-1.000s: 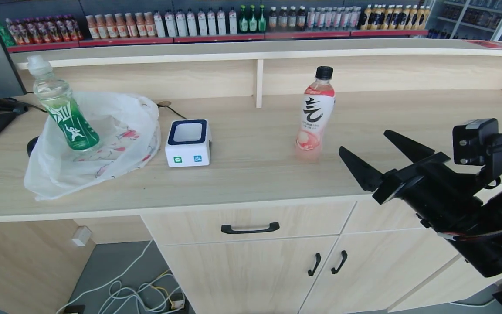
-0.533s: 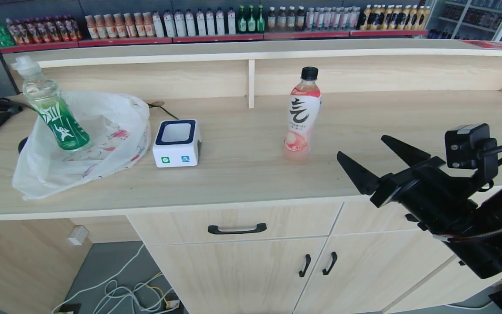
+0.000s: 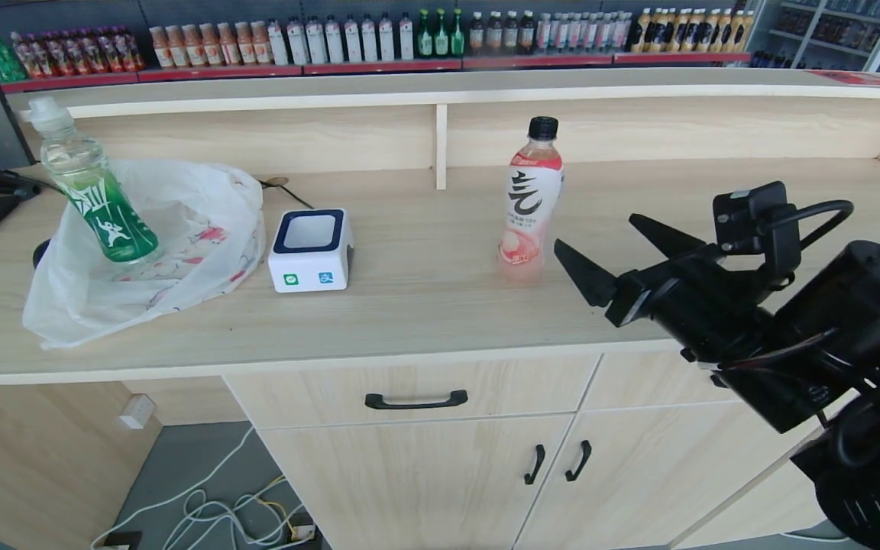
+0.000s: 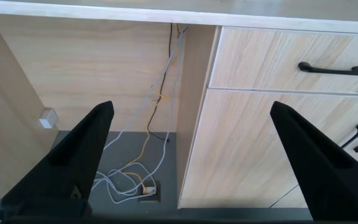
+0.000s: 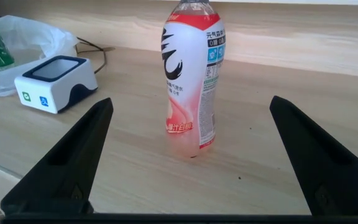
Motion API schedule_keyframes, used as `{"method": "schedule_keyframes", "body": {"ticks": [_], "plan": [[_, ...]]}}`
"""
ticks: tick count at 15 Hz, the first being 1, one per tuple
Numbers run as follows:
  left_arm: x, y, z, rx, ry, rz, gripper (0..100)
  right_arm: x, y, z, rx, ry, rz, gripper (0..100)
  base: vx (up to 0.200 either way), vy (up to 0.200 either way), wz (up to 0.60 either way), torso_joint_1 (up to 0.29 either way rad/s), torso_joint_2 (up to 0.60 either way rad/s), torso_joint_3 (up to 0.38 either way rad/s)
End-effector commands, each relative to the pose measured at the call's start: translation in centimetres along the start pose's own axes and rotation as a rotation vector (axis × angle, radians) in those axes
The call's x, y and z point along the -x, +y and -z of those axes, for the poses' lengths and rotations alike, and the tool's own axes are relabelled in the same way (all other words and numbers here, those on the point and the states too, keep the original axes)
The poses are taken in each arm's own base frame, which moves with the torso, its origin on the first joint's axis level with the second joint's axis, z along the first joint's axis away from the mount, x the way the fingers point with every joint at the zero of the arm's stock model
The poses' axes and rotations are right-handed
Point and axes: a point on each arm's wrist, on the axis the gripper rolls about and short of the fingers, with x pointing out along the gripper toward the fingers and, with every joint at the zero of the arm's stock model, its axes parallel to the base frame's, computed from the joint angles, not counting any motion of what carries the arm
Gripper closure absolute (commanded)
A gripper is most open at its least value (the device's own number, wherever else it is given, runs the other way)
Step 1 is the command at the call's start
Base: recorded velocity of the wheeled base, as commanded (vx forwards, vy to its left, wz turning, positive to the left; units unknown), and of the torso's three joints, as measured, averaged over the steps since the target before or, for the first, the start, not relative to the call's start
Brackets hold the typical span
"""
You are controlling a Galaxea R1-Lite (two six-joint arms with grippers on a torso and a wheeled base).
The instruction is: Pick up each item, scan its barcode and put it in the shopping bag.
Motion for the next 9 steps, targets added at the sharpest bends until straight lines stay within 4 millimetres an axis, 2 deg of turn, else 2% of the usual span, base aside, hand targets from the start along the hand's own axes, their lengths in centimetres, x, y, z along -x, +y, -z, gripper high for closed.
{"method": "schedule_keyframes", "body": {"ticks": [1,6,9], "plan": [[0.0,0.0,0.0,0.000,-0.001,0.000,0,-1.9,0.2,0.4,-0.001,0.015,-0.002,0,0.000,0.000,0.00,0.000,0.00,0.000],[0.0,0.0,0.0,0.000,-0.001,0.000,0,-4.6,1.0,1.4,0.010,0.004,0.004,0,0.000,0.000,0.00,0.000,0.00,0.000],[0.0,0.0,0.0,0.000,0.000,-0.001,0,-4.9,1.1,1.7,0.030,0.025,0.003,0,0.000,0.000,0.00,0.000,0.00,0.000]]}}
